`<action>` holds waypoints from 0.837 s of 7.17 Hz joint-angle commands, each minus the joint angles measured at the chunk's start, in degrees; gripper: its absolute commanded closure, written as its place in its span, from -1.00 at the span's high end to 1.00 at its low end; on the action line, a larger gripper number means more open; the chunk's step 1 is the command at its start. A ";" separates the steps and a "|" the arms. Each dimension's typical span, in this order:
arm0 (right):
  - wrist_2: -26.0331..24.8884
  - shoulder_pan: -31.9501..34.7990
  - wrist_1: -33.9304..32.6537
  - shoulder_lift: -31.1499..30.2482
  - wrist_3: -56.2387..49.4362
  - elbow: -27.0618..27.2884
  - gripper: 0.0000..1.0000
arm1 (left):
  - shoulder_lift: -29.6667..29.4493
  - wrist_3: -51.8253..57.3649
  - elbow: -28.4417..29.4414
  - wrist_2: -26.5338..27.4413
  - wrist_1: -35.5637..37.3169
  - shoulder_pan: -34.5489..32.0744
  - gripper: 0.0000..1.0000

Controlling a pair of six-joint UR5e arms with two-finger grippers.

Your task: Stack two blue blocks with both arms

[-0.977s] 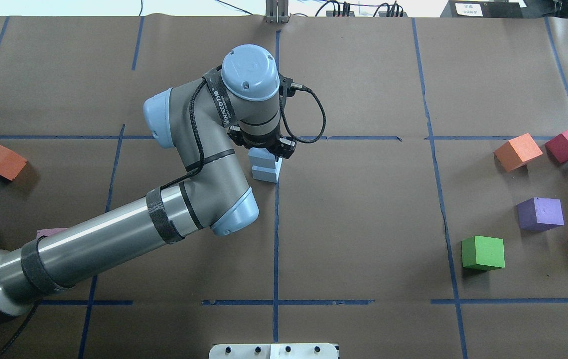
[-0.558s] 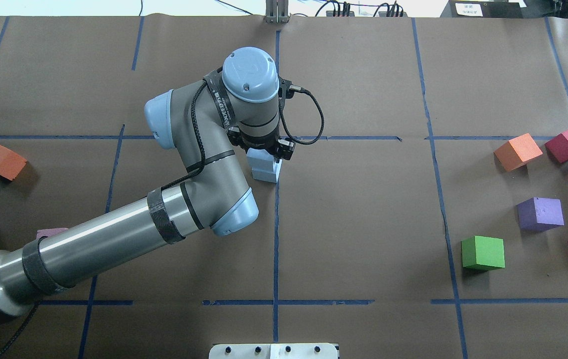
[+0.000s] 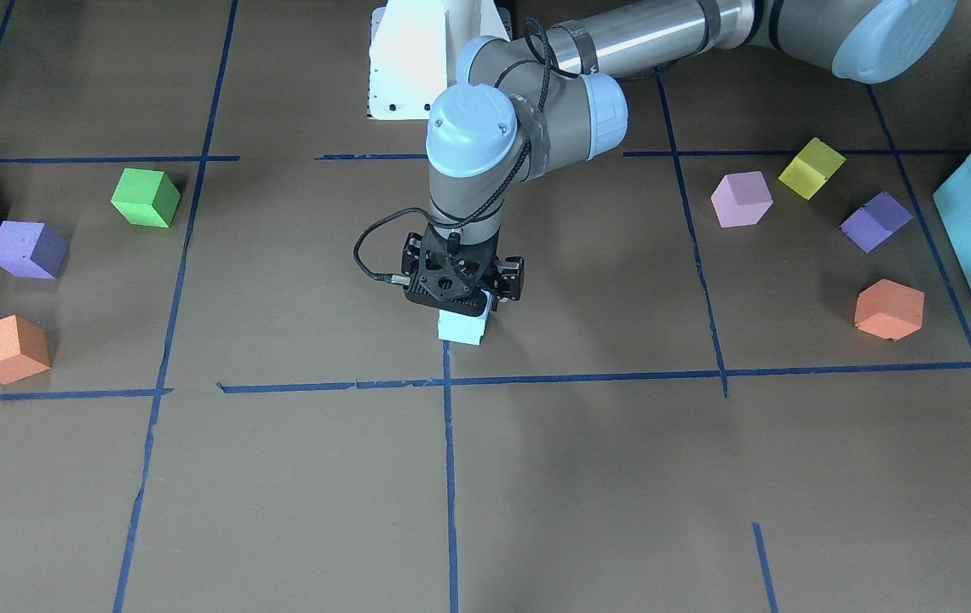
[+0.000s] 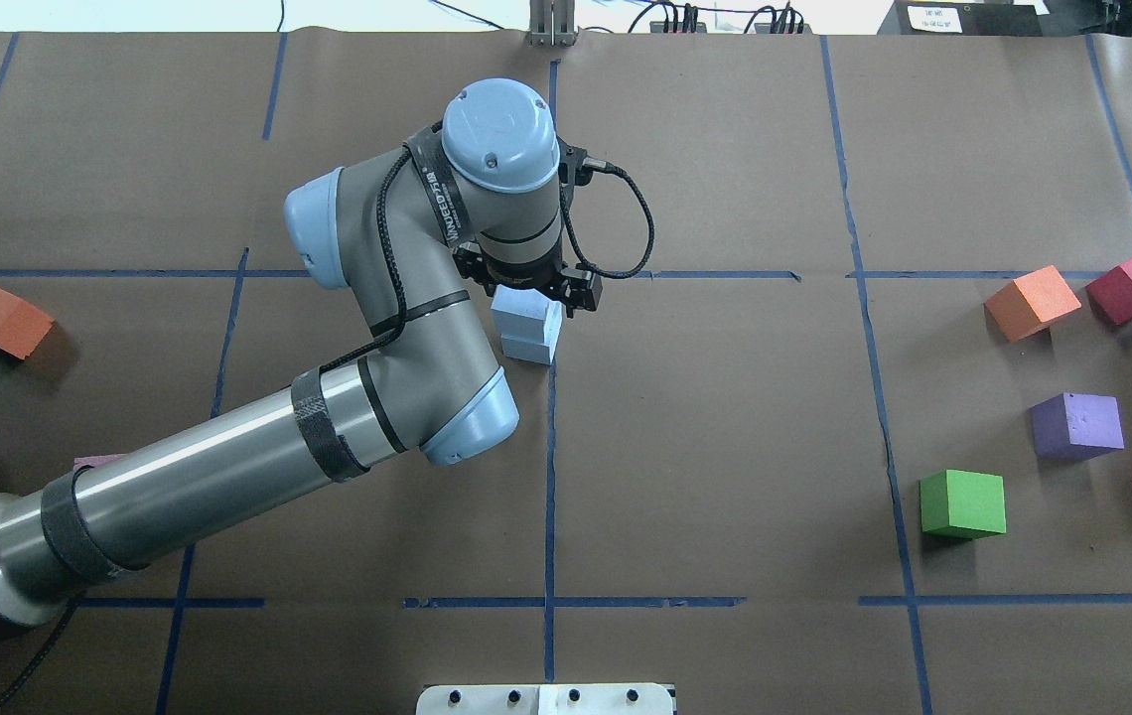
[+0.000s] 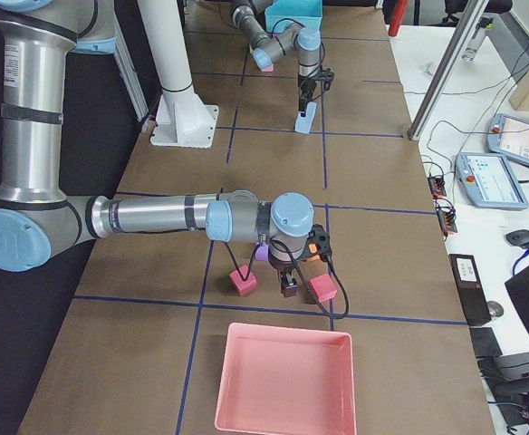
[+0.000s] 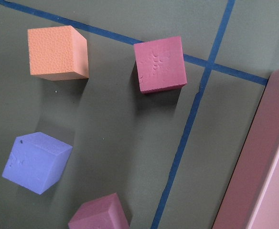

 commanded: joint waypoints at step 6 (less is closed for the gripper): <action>0.05 0.00 0.00 -0.44 2.70 -0.09 0.98 | 31.34 35.44 -18.99 -20.98 7.35 -29.28 0.99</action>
